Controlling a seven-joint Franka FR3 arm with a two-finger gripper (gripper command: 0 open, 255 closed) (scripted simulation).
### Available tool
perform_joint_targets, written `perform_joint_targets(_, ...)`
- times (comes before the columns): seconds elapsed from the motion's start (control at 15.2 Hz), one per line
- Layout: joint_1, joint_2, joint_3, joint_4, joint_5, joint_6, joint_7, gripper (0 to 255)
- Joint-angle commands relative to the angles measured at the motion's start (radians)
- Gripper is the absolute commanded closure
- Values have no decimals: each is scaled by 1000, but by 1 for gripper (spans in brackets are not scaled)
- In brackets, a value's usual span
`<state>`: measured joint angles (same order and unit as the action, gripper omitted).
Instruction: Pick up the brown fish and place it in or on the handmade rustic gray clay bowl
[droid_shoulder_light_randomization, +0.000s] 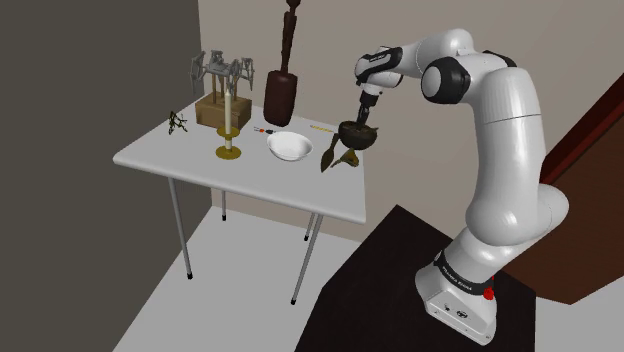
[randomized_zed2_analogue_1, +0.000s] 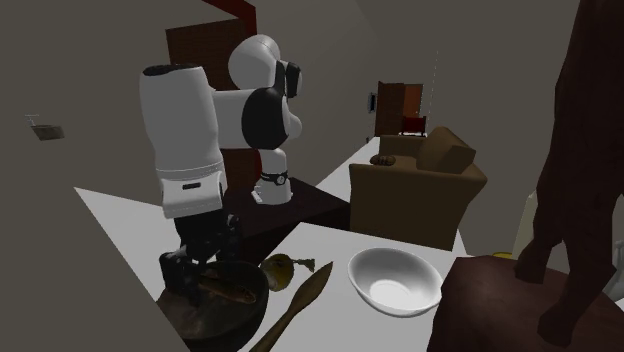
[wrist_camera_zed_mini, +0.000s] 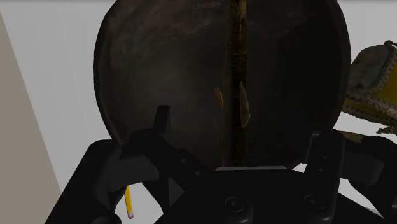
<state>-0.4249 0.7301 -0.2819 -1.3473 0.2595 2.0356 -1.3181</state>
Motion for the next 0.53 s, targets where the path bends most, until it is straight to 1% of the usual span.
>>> perform_joint_targets(0.0, 0, 0, 0, 0, 0, 0, 0, 0)
perform_joint_targets(0.13, 0, 0, 0, 0, 0, 0, 0, 0)
perform_joint_targets(0.4, -3, -45, -10, 55, -15, -98, 10, 0)
perform_joint_targets(0.46, -3, -45, -10, 55, -15, -98, 10, 0)
